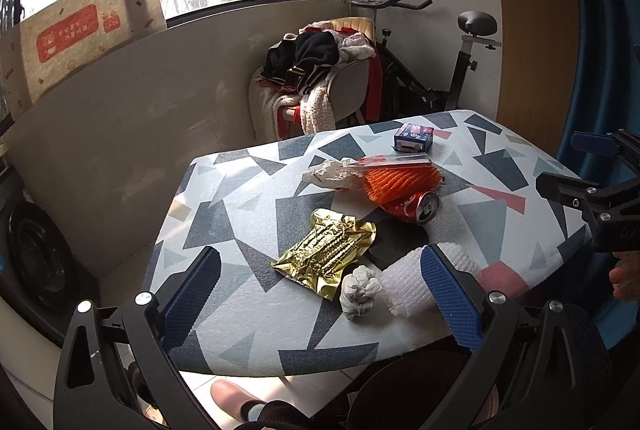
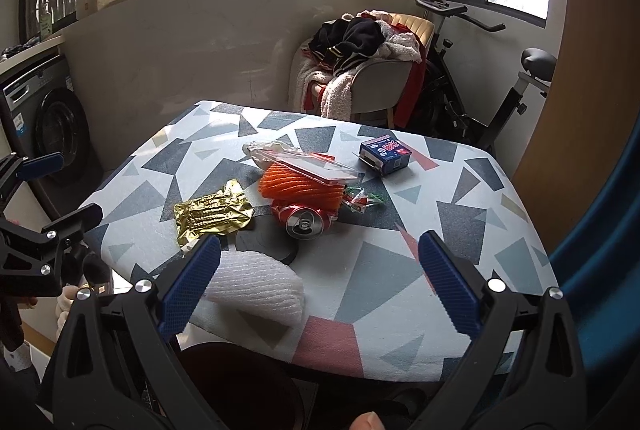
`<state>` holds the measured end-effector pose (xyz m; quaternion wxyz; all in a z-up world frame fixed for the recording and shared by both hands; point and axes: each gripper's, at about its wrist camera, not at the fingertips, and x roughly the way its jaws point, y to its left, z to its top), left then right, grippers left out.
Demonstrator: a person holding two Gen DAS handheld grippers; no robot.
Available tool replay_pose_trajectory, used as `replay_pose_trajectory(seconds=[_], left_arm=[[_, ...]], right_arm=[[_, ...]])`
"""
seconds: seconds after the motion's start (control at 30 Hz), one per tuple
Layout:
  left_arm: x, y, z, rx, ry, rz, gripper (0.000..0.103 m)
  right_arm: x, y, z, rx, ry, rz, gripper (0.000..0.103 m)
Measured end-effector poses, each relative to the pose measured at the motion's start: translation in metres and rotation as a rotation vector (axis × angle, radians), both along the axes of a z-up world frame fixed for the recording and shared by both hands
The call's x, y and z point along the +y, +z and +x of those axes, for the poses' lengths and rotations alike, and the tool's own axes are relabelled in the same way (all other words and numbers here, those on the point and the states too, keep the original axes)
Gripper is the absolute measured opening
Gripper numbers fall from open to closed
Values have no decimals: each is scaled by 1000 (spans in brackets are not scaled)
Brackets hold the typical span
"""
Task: Collect trash
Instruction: 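Grasp the white foam net sleeve with right gripper while left grasps white tissue ball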
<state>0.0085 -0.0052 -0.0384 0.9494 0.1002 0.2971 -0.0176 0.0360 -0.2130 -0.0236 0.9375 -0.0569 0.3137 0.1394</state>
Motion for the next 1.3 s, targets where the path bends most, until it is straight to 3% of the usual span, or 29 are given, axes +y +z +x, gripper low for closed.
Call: replay_pose_trajectory(seconds=[0.13, 0.27, 0.43, 0.57, 0.73, 0.97, 1.0, 1.03, 1.07, 1.13, 1.23, 1.3], left_arm=[[12, -17, 2, -21, 41, 65, 98], [37, -32, 8, 8, 68, -1, 98], [49, -54, 12, 67, 68, -16, 98], [52, -75, 15, 118, 80, -23, 98], [58, -83, 14, 97, 135, 22, 98], [81, -86, 21, 145, 162, -195, 98], [81, -87, 22, 151, 157, -212, 98], [81, -87, 23, 151, 151, -221, 98], [79, -88, 22, 148, 141, -227, 98], [74, -90, 23, 146, 117, -239, 95], [61, -99, 30, 175, 57, -263, 79], [51, -105, 35, 193, 29, -273, 74]], right_arm=[[2, -16, 6, 37, 15, 21, 97], [6, -39, 15, 88, 16, 2, 97], [21, -73, 28, 159, 59, -2, 97], [46, -104, 41, 199, 108, -99, 97], [84, -137, 51, 203, 257, -266, 97], [105, -172, 63, 246, 361, -386, 96], [103, -172, 62, 247, 367, -359, 94], [99, -169, 61, 245, 367, -316, 76], [94, -165, 61, 247, 361, -264, 69], [79, -154, 61, 251, 337, -142, 59], [55, -137, 60, 222, 272, 10, 54], [39, -130, 60, 206, 213, 83, 54]])
